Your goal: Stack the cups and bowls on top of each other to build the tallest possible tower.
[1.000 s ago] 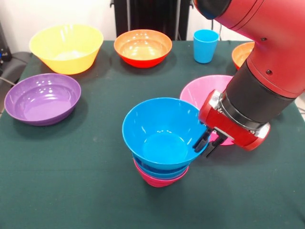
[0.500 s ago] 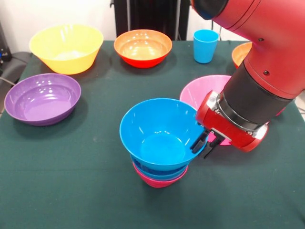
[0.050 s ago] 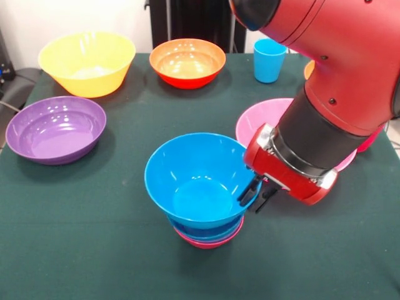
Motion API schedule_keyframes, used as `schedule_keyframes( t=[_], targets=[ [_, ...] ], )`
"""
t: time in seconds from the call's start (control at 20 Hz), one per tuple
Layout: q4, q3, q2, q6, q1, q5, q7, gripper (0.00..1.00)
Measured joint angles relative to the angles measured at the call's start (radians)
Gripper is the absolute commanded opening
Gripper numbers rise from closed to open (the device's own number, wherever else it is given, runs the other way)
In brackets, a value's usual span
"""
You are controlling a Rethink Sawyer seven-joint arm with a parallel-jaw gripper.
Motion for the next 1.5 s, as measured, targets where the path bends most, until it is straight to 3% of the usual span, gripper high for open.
schedule_keyframes(
  t=[1.0,1.05,1.5],
  targets=[
    [-0.013,-0.001,0.014,0.0,-0.007,-0.001,0.0,0.0],
    [-0.015,-0.002,0.017,0.0,-0.007,-0.001,0.0,1.0],
    [-0.034,-0.006,0.03,0.0,-0.007,-0.001,0.0,1.0]
  ],
)
